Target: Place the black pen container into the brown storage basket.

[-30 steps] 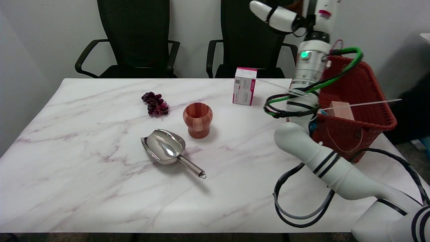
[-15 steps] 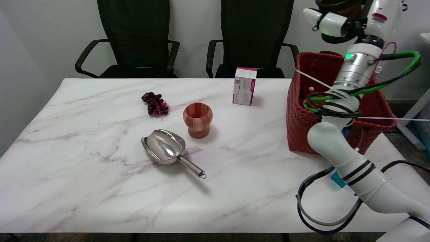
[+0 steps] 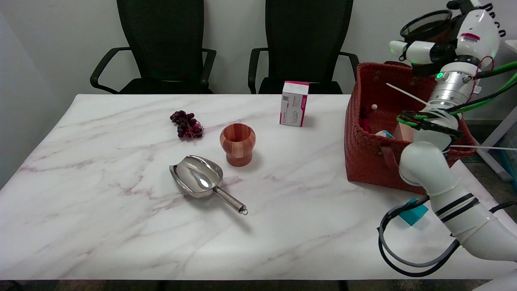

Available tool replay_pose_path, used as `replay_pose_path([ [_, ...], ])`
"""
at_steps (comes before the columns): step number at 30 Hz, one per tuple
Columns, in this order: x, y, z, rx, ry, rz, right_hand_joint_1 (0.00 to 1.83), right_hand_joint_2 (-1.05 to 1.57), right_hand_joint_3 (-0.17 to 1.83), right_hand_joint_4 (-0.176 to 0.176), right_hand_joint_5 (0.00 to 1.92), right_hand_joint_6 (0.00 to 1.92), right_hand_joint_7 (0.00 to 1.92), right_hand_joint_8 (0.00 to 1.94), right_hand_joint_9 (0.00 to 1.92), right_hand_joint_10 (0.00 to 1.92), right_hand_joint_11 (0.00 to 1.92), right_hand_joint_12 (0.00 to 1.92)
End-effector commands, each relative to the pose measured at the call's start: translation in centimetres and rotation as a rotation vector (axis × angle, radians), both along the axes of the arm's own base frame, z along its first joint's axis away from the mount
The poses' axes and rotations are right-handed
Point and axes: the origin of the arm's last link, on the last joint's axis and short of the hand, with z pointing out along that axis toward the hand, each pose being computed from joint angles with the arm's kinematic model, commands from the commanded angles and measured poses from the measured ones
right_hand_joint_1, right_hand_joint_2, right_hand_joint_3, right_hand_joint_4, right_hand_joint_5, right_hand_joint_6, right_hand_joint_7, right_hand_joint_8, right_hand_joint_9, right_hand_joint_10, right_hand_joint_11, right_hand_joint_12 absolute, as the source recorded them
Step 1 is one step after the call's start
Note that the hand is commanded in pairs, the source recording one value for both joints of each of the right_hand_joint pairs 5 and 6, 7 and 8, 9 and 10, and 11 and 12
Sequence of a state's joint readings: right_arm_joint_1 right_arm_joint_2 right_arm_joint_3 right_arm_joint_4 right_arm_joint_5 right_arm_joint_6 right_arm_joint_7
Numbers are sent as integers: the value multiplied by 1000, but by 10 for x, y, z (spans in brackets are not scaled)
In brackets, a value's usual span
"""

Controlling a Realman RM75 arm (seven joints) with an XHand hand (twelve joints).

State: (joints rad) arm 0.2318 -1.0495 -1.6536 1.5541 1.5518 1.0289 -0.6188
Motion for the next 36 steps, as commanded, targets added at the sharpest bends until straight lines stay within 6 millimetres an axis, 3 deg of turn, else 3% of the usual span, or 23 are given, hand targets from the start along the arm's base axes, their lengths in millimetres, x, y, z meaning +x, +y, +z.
replay_pose_path([
  [1,-75,-35,33,79,-163,-414,1300,66,-103,0,350,350,1118,1118,1012,1012,512,512],
  [4,-86,-38,32,84,-163,-453,1270,-65,-175,0,346,346,1120,1120,1027,1027,521,521],
  [14,-102,-31,54,37,-217,-488,1289,-25,-125,0,287,287,1101,1101,1008,1008,474,474],
  [24,-95,-25,65,-10,-232,-455,1289,11,-105,0,288,288,1083,1083,987,987,531,531],
  [25,-93,-24,65,-13,-234,-443,1289,16,-97,0,264,264,1046,1046,969,969,597,597],
  [26,-91,-24,65,-14,-234,-437,1286,0,-23,0,232,232,942,942,831,831,546,546],
  [28,-85,-23,65,-14,-230,-416,1272,-71,87,0,201,201,751,751,583,583,308,308],
  [31,-74,-22,64,-13,-229,-379,1222,-262,228,0,0,0,352,352,214,214,6,6],
  [33,-66,-22,63,-11,-226,-354,1181,-355,293,0,0,0,171,171,114,114,0,0],
  [36,-60,-20,61,-11,-229,-326,1140,-370,160,0,0,0,22,22,32,32,0,0],
])
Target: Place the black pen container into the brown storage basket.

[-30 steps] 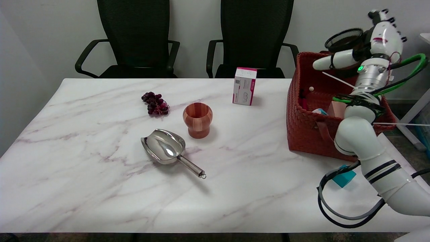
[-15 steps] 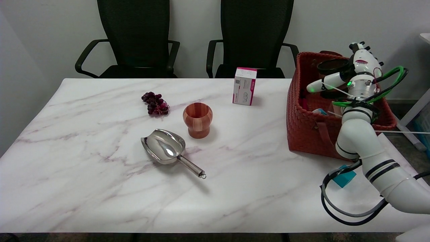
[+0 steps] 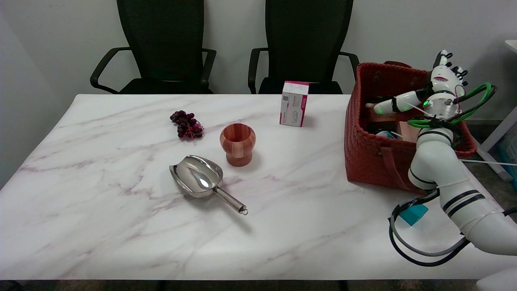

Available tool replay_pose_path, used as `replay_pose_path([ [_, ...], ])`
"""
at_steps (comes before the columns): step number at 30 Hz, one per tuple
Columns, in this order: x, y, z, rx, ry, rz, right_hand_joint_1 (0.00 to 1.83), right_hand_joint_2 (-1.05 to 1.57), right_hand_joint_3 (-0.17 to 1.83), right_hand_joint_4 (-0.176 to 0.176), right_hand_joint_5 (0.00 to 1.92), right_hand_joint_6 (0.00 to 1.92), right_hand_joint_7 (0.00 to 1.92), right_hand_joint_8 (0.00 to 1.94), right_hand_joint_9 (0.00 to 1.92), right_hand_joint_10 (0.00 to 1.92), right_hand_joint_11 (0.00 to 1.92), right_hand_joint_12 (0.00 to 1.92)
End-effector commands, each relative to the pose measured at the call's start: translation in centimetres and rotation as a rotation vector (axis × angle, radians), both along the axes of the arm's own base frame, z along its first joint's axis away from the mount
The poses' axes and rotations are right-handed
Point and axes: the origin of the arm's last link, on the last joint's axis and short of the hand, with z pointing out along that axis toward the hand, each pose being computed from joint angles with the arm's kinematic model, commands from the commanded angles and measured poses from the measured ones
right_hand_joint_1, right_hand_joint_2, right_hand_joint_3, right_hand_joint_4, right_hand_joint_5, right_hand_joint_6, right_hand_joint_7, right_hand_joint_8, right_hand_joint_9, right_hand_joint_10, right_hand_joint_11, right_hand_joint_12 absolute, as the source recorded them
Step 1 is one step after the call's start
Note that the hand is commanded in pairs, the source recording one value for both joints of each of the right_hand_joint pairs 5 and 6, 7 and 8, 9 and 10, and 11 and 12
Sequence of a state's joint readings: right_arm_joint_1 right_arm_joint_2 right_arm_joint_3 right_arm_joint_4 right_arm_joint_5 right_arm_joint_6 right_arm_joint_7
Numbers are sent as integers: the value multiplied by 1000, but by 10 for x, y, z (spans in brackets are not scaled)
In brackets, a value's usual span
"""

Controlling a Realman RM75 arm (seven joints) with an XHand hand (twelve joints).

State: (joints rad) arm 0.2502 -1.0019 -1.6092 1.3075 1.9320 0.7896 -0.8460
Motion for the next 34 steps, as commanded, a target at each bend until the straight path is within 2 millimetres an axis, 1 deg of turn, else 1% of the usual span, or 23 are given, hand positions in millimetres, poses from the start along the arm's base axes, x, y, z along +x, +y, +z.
replay_pose_path([
  [1,27,6,3,-29,-17,101,1135,-366,136,0,0,0,6,6,23,23,0,0],
  [4,42,12,-3,-30,9,173,1110,-349,95,0,0,0,0,0,7,7,0,0],
  [5,52,15,-8,-28,39,212,1106,-347,97,0,0,0,0,0,6,6,0,0],
  [6,62,19,-16,-17,69,261,1097,-342,96,0,0,0,0,0,5,5,0,0],
  [7,68,22,-21,-11,85,294,1086,-328,82,0,0,0,0,0,4,4,0,0],
  [9,88,34,-38,11,152,407,1067,-275,46,0,0,0,0,0,6,6,0,0],
  [10,95,38,-44,15,183,432,1053,-230,-20,0,0,0,0,0,25,25,0,0],
  [11,105,46,-56,21,247,467,1043,-179,-87,0,0,0,0,0,58,58,0,0],
  [12,110,51,-63,24,283,481,1059,-132,-64,0,0,0,0,0,84,84,0,0],
  [13,118,59,-76,31,332,515,1106,-85,16,0,0,0,2,2,112,112,0,0],
  [14,122,68,-87,35,364,545,1141,-68,58,0,10,10,17,17,124,124,0,0],
  [15,123,73,-94,37,378,561,1176,-26,125,0,53,53,43,43,143,143,0,0],
  [17,120,88,-118,56,428,595,1185,3,187,0,72,72,56,56,155,155,0,0],
  [18,117,92,-124,58,444,605,1188,19,227,0,77,77,63,63,163,163,16,16],
  [20,108,108,-146,58,523,642,1187,55,252,0,82,82,74,74,173,173,60,60],
  [21,105,112,-153,57,537,657,1186,89,276,0,85,85,83,83,181,181,82,82],
  [23,95,128,-172,56,555,716,1186,169,380,0,87,87,102,102,198,198,150,150],
  [24,91,132,-179,66,552,732,1187,214,413,0,87,87,118,118,208,208,167,167],
  [26,79,145,-197,94,555,779,1185,263,447,0,86,86,152,152,221,221,184,184],
  [29,66,157,-214,138,570,820,1178,317,485,0,86,86,175,175,232,232,194,194],
  [31,56,169,-225,152,573,860,1171,382,507,0,86,86,205,205,237,237,199,199],
  [32,53,172,-228,151,576,869,1169,400,525,0,85,85,215,215,240,240,202,202],
  [34,46,178,-239,188,592,868,1166,439,566,0,85,85,235,235,246,246,209,209],
])
